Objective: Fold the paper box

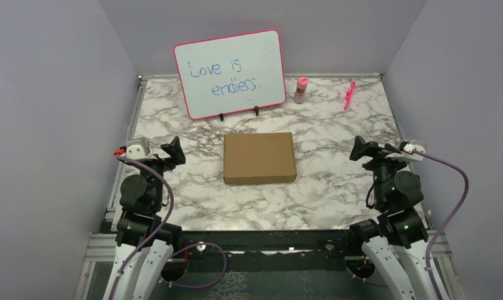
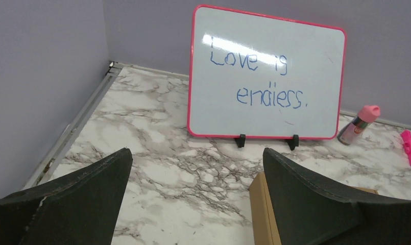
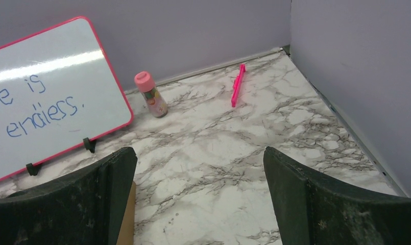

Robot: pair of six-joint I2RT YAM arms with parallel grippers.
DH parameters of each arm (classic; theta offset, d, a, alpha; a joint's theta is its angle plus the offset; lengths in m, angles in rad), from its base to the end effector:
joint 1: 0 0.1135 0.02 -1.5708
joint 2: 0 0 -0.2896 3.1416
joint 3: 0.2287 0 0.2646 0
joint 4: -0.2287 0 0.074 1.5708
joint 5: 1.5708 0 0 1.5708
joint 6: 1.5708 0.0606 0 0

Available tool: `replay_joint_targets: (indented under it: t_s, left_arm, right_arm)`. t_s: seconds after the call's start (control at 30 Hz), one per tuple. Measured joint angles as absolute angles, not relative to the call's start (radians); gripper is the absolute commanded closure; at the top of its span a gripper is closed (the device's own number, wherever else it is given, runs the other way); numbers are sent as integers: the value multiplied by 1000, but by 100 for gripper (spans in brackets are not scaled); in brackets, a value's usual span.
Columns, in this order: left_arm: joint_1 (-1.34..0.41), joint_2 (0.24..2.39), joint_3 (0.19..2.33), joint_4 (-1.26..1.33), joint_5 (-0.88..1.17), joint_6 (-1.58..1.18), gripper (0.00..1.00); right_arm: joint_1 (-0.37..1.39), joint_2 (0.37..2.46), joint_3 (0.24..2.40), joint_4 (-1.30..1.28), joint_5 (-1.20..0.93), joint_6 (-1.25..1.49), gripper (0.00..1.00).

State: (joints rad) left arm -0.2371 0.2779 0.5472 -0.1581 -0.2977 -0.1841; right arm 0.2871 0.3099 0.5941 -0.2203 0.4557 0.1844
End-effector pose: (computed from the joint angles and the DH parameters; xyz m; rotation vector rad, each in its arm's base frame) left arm 0.1063 -0.0074 0.3340 -0.2039 1.4515 -0.1258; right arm 0.1062 0.0036 0.3399 0.2873 1.4860 0.0346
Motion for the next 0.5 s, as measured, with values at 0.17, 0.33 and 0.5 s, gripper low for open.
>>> replay_joint_targets:
  t_s: [0.17, 0.33, 0.5]
  left_arm:
    - [-237, 283, 547, -136, -334, -188, 1]
    - [-236, 274, 547, -128, -345, -194, 1]
    - [-236, 258, 547, -105, -346, -199, 1]
  right_arm:
    - [287, 285, 575, -200, 455, 164, 0]
    - [287, 283, 575, -181, 454, 163, 0]
    - [287, 283, 575, -179, 454, 162, 0]
